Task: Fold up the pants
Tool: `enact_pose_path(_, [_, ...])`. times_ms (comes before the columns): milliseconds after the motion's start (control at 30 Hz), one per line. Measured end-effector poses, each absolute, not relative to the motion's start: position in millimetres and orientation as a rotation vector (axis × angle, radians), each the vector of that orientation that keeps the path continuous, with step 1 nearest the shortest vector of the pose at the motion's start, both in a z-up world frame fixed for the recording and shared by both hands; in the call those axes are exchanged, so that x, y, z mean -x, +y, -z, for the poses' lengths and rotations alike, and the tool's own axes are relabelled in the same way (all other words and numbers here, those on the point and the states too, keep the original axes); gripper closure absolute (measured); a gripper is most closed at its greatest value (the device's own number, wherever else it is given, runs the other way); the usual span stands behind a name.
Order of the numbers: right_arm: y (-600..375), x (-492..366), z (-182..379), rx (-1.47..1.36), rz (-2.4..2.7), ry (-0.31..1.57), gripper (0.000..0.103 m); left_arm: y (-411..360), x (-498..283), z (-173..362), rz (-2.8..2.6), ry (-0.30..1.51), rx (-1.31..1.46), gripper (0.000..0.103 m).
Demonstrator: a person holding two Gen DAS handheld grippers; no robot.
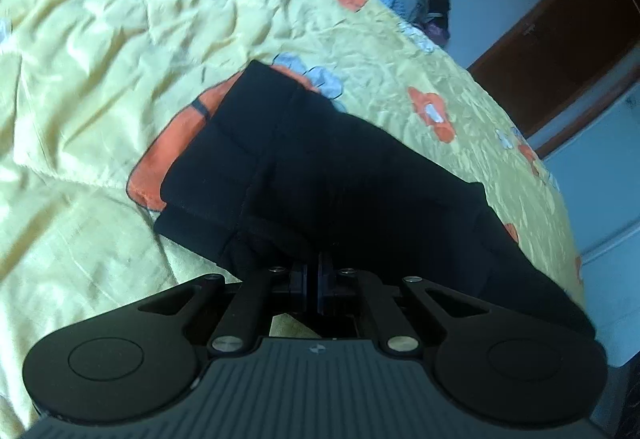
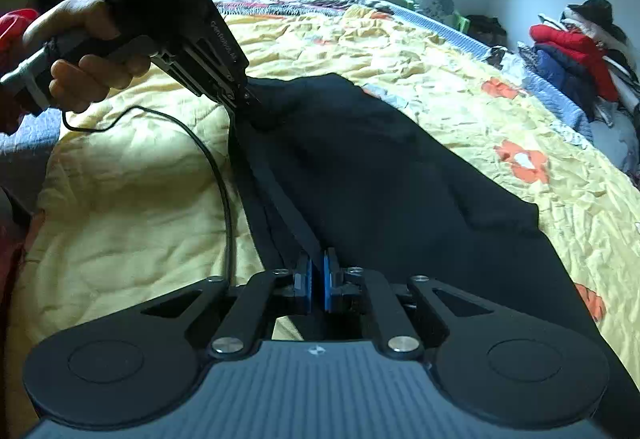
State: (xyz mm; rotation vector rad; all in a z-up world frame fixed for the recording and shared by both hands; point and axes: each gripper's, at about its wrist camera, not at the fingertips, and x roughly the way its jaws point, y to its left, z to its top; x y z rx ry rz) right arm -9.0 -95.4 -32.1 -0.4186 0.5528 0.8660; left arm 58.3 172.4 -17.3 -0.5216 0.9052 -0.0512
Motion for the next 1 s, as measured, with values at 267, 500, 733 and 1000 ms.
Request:
enact_pose_path(267, [-96.0,25.1,39.0,0.318,-0.835,0.582,0.095,165.1,-53.5,26.3,0.005,0.891,0.468,0.091])
enact_pose_path(500, [-104.2,38.1,39.4,0.254,-0.798,0.558,0.092,160.7,-49.4,21.2,-0.001,0.893,0.417,0.075])
enact_pose_path(733, [-218.4,76.3,18.5,0.026,-0.509,0.489,0.091,164.7,-26.1,-5.6,-0.043,0.89,0.295,0.065])
enact_pose_path(1000, [-363.9,92.7,45.6,-0.35,0.051,0.552,0.09,106.0,-33.8,-28.0,0.14,0.832,0.2,0.06])
